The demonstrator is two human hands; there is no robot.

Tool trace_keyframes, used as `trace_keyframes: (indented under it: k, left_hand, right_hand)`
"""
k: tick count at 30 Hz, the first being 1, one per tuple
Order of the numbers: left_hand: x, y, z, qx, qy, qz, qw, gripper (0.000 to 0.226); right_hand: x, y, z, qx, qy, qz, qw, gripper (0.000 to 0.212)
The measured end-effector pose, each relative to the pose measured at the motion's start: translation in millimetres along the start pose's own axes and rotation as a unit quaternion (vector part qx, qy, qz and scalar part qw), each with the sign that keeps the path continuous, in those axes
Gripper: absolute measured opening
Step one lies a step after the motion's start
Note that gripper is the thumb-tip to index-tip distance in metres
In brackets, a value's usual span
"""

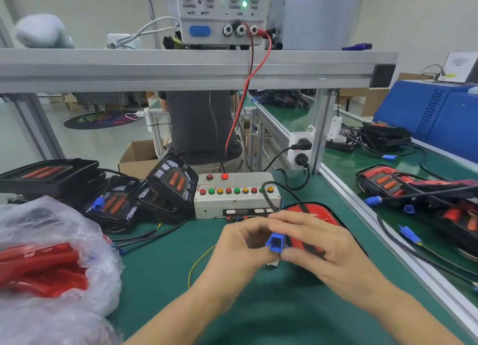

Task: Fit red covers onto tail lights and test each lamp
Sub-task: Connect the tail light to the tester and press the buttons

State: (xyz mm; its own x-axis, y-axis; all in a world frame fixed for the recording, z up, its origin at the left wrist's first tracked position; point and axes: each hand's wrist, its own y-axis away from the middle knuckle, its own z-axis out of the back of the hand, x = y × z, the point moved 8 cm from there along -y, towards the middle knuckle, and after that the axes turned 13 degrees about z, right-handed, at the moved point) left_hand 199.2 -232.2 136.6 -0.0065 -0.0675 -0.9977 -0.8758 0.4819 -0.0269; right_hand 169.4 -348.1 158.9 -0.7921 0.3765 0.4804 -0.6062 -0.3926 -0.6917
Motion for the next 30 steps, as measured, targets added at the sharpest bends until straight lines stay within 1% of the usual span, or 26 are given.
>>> trace_keyframes:
  k: [2, 3, 4, 5, 6, 7, 8, 9, 10, 11, 12, 13, 14, 16, 17, 18, 19, 20, 22, 25, 26, 30]
  left_hand:
    - [3, -2, -2, 0.019, 0.033, 0.009, 0.999, 0.028]
    - [7, -4, 0, 0.016, 0.037, 0.021, 0.999, 0.031]
    - [12, -8, 5, -0.003, 0.014, 0.042, 0.999, 0.034]
    - [19, -12, 13, -0.041, -0.055, 0.064, 0.996, 0.036]
    - [26, -17, 22, -0.083, -0.176, 0.085, 0.977, 0.036]
    - [33, -20, 27, -0.104, -0.314, 0.105, 0.938, 0.035]
    - [40, -23, 28, -0.103, -0.429, 0.122, 0.889, 0.036]
    - [47, -24, 27, -0.097, -0.5, 0.136, 0.85, 0.037]
    - [53, -26, 25, -0.092, -0.532, 0.145, 0.829, 0.034]
    - [55, -28, 24, -0.095, -0.54, 0.144, 0.824, 0.029]
    - [55, -29, 24, -0.099, -0.534, 0.138, 0.828, 0.025]
    - [54, -31, 27, -0.106, -0.506, 0.136, 0.845, 0.024]
    - [53, -33, 34, -0.116, -0.45, 0.143, 0.874, 0.024]
    - [50, -33, 49, -0.12, -0.275, 0.184, 0.936, 0.023]
    - [48, -32, 54, -0.111, -0.184, 0.204, 0.955, 0.021]
    - [46, -31, 57, -0.093, -0.116, 0.215, 0.965, 0.021]
    - [42, -32, 59, -0.077, -0.081, 0.22, 0.969, 0.022]
    - [40, -33, 62, -0.068, -0.068, 0.224, 0.97, 0.024]
    - [39, -37, 65, -0.065, -0.068, 0.239, 0.966, 0.024]
    - [43, -41, 65, -0.067, -0.056, 0.261, 0.961, 0.013]
    - [45, -42, 65, -0.067, -0.052, 0.263, 0.961, 0.013]
    - [45, -41, 61, -0.059, -0.056, 0.258, 0.963, 0.02]
  right_hand:
    - [-1, -1, 1, -0.011, -0.011, -0.004, 1.0, 0.032]
    - [-3, -2, 3, -0.016, -0.019, -0.012, 1.0, 0.027]
    - [-5, -3, 5, -0.02, -0.023, -0.024, 0.999, 0.024]
    - [-7, -3, 9, -0.021, -0.018, -0.038, 0.999, 0.022]
    - [-9, -2, 13, -0.019, 0.001, -0.049, 0.999, 0.022]
    - [-11, -2, 17, -0.016, 0.029, -0.055, 0.998, 0.022]
    - [-11, -1, 20, -0.015, 0.056, -0.056, 0.997, 0.023]
    - [-11, -1, 22, -0.012, 0.075, -0.053, 0.996, 0.024]
    - [-11, -1, 23, -0.009, 0.085, -0.051, 0.995, 0.024]
    - [-11, -2, 22, -0.003, 0.092, -0.045, 0.995, 0.023]
    - [-10, -3, 21, 0.004, 0.106, -0.031, 0.994, 0.022]
    - [-9, -4, 20, 0.011, 0.135, -0.003, 0.991, 0.02]
    - [-6, -6, 20, 0.015, 0.178, 0.034, 0.983, 0.018]
    - [-4, -5, 20, 0.019, 0.287, 0.099, 0.953, 0.017]
    - [-6, -4, 19, 0.021, 0.333, 0.118, 0.935, 0.017]
    - [-8, -3, 17, 0.021, 0.368, 0.13, 0.921, 0.02]
    - [-10, -2, 15, 0.018, 0.391, 0.137, 0.91, 0.022]
    - [-11, -2, 11, 0.01, 0.406, 0.142, 0.903, 0.023]
    - [-12, -4, 5, -0.018, 0.415, 0.153, 0.897, 0.022]
    - [-14, -8, 1, -0.06, 0.373, 0.149, 0.914, 0.027]
    - [-16, -9, -1, -0.058, 0.354, 0.144, 0.922, 0.03]
    - [-25, -13, -10, -0.003, 0.302, 0.131, 0.944, 0.038]
